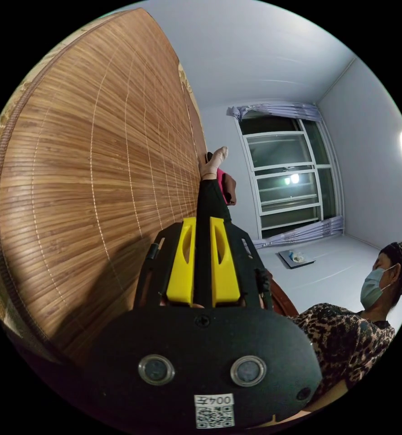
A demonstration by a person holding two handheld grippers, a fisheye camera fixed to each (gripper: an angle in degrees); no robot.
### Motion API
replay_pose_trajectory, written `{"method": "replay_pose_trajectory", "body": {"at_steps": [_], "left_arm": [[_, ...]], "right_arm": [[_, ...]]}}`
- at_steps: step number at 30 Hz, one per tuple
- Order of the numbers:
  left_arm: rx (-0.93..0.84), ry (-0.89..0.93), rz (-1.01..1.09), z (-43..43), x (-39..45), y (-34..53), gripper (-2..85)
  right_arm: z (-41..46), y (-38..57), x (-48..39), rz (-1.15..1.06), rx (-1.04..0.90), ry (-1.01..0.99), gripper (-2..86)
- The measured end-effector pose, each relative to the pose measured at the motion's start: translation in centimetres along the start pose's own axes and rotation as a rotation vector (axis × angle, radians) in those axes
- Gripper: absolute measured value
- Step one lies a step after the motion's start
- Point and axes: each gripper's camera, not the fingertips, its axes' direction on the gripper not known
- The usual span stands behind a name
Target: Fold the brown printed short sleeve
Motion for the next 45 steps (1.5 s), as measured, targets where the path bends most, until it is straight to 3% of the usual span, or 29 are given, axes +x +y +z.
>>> {"method": "replay_pose_trajectory", "body": {"at_steps": [18, 22, 28, 32, 38, 45], "left_arm": [[-0.028, -0.034, 0.012, 10.8, -2.2, 1.7, 4.2], [-0.034, -0.04, 0.011, 13.3, -2.7, 2.5, 4.7], [-0.037, -0.054, 0.01, 17.7, -3.7, 4.1, 5.1], [-0.063, -0.101, 0.032, 21.6, -3.9, 5.4, 5.5], [-0.121, -0.377, 0.143, 27.9, -2.9, 7.5, 6.1], [-0.196, -0.937, 0.454, 39.1, -0.2, 11.4, 3.6]], "right_arm": [[-11.6, 10.5, 11.6, 0.362, 0.204, -0.015, 8.5], [-12.8, 11.3, 11.1, 0.357, 0.2, 0.079, 10.6], [-17.5, 11.0, 4.2, 0.099, 0.25, 0.43, 11.1], [-14.1, 8.5, -1.1, -0.193, 0.194, 0.584, 12.7], [-3.7, 5.8, -2.7, -0.273, 0.003, 0.651, 16.8], [-1.7, 7.3, -4.2, -0.288, 0.106, 0.649, 17.0]]}}
